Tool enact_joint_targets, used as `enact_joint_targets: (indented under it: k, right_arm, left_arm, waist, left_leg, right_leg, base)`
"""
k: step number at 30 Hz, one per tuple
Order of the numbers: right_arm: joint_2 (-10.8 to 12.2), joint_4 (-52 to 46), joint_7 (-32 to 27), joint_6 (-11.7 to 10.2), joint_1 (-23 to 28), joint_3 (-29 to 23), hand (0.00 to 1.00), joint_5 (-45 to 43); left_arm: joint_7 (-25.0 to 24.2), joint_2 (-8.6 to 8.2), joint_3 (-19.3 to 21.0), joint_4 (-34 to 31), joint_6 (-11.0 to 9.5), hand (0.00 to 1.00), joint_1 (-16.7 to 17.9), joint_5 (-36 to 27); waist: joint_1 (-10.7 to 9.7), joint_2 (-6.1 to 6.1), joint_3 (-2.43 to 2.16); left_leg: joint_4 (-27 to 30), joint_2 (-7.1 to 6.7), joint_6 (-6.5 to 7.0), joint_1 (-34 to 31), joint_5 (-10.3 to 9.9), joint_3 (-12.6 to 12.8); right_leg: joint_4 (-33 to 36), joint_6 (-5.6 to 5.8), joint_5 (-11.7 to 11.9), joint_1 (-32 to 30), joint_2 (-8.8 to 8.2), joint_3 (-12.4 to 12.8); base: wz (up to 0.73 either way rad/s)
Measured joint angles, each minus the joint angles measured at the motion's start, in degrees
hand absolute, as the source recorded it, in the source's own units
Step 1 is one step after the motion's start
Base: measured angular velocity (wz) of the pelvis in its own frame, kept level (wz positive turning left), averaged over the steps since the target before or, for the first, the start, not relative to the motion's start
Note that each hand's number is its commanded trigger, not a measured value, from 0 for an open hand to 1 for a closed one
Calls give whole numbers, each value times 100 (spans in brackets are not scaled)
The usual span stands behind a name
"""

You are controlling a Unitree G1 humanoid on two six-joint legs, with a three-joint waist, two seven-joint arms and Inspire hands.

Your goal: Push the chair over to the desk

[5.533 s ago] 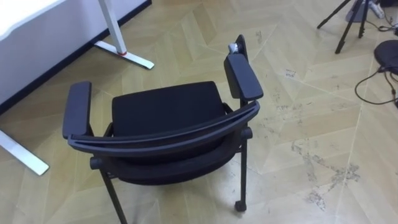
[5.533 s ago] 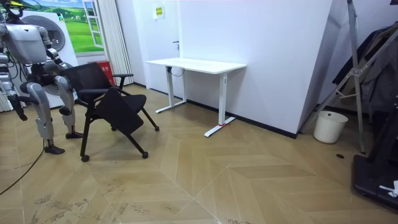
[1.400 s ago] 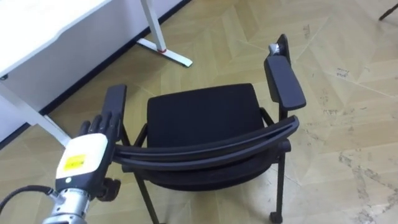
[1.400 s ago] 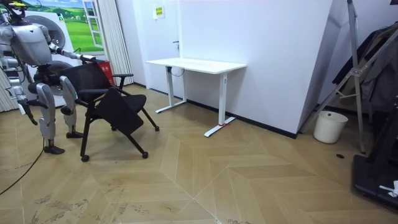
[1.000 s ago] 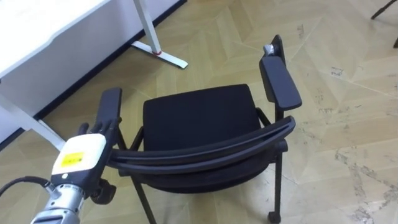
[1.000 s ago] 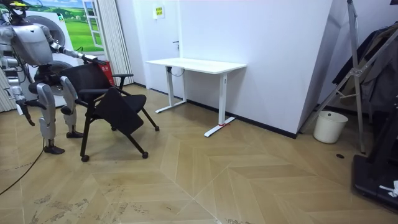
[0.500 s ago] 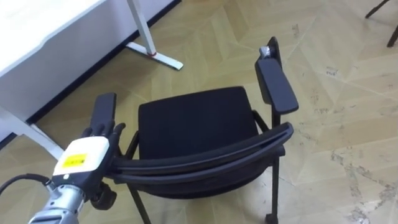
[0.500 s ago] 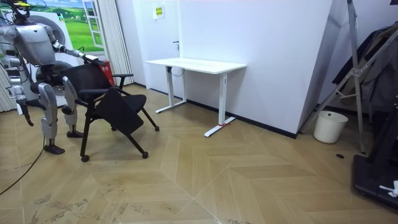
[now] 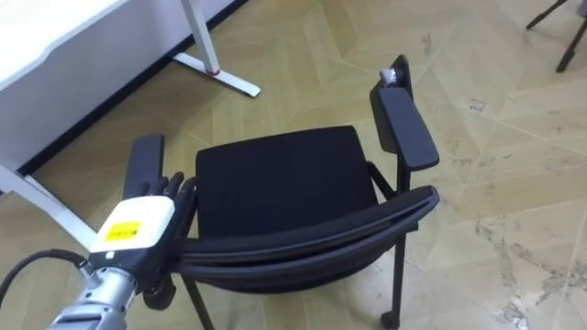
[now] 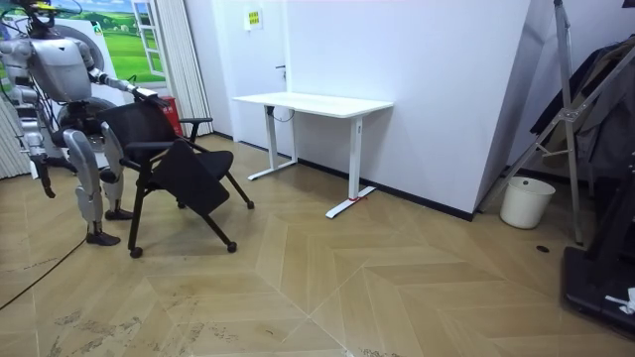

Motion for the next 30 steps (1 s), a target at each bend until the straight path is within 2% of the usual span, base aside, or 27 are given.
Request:
enact_joint_targets:
  k: [1, 9, 12, 13, 27, 30]
  right_arm:
    - [-1, 19, 1, 22, 23, 24, 0, -1]
    - [-4, 23, 9, 46, 7, 33, 0, -25]
    - [-12, 24, 6, 46, 24, 32, 0, -25]
    - [-12, 24, 6, 46, 24, 35, 0, -35]
    - [-11, 17, 13, 65, 14, 98, 0, -37]
    - [-12, 15, 13, 128, 5, 106, 0, -31]
  left_arm:
    - [24, -1, -9, 45, 4, 0, 9, 1]
    - [115, -2, -10, 307, 86, 0, -12, 3]
    - [115, -9, -162, 313, 86, 0, -12, 0]
    - [121, -9, -201, 317, 85, 100, -8, -7]
    - [520, 0, -403, 374, 62, 100, 31, -31]
    - [567, 104, -475, 395, 59, 100, 28, -2]
  waist:
    - [-25, -1, -14]
    - [-165, 9, -20]
    - [-184, 19, -27]
    - [-193, 20, -27]
    - [-147, 7, -39]
    - [-148, 7, -39]
  left_leg:
    - [1, -5, 0, 6, 0, 0]
    - [24, 2, 0, 4, 0, 131]
    - [42, 4, 0, 8, 0, 137]
    - [44, 3, 0, 12, 0, 137]
    - [42, -2, 0, 4, 0, 139]
    - [42, -2, 0, 3, 0, 145]
  right_leg:
    - [3, 1, 0, 3, -5, 0]
    - [-6, 44, -39, -15, 3, 9]
    - [8, 31, -47, -21, 6, 21]
    - [10, 36, -52, -55, 6, 31]
    - [120, 34, -67, -174, 5, 65]
    - [120, 34, -67, -176, 6, 69]
  base:
    - [-5]
    - [-4]
    - [0]
    - [0]
    - [0]
    - [0]
